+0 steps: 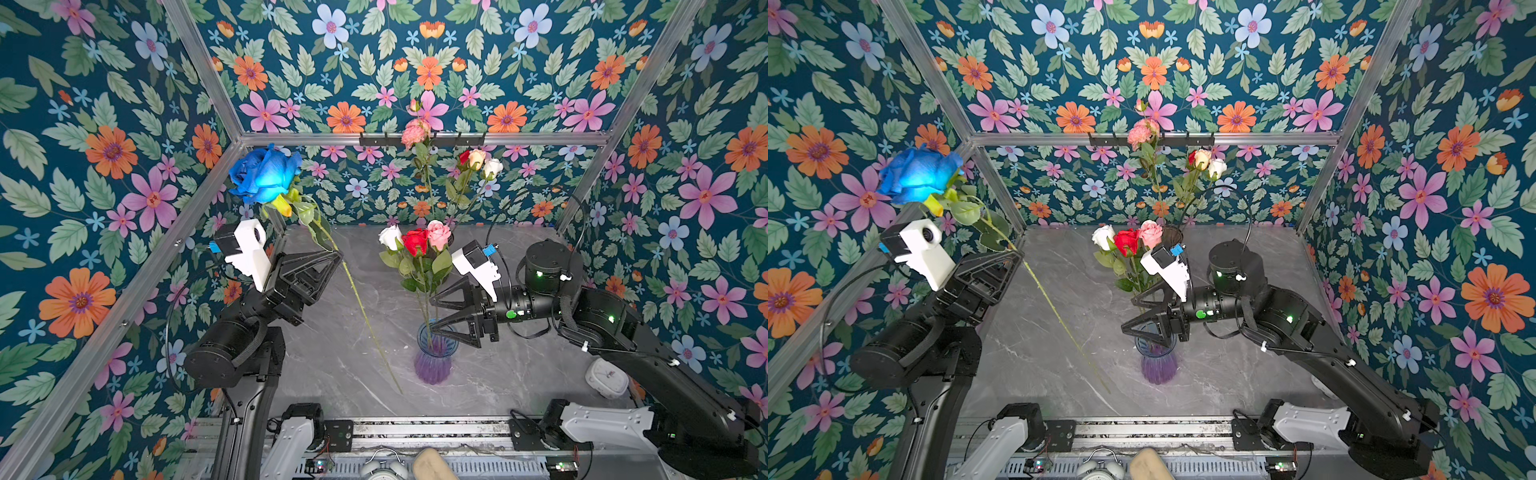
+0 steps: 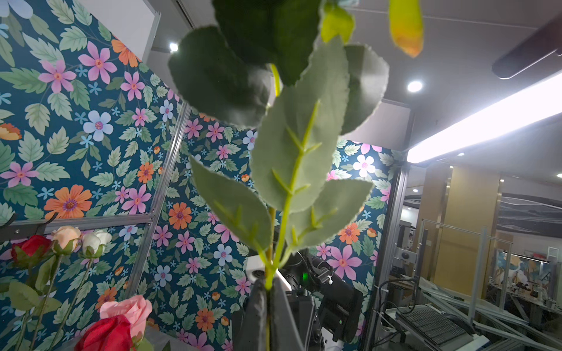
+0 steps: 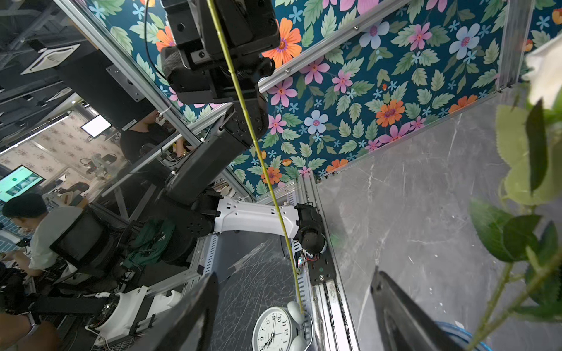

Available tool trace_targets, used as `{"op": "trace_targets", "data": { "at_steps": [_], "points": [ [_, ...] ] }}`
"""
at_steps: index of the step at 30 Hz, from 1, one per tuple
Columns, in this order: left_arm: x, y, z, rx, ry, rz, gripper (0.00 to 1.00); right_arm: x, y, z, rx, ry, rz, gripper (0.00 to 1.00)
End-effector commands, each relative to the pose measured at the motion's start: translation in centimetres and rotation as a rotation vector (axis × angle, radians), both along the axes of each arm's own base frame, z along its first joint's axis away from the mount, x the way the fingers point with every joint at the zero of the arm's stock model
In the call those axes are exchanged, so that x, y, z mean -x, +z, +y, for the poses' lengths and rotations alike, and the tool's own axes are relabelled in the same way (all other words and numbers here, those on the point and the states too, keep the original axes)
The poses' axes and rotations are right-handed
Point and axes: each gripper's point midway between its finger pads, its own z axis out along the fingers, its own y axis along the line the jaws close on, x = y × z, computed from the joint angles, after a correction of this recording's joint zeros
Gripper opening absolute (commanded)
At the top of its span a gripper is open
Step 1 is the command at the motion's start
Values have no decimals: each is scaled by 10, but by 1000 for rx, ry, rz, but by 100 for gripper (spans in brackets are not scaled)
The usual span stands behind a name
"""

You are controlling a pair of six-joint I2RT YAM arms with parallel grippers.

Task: Arrange flowers in a vase
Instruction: Place the flower in the vase.

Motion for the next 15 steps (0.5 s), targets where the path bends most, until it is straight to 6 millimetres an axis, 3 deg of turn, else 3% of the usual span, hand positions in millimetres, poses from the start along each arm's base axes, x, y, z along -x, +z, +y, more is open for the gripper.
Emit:
{"op": "trace_targets", "data": {
  "at_steps": [1,6,12,15],
  "points": [
    [2,-4,2,33,-36,-7,0,-8,29,10,-94,-2,-68,76],
    [-4,-11,-2,21,-35,6,0,-14,51,34,-128,63,-77,75],
    [-7,-14,-6,2,-33,12,0,-18,65,76,-119,163,-80,73],
    [-7,-15,-7,-3,-35,13,0,-25,70,91,-118,170,-90,64]
  ]
}}
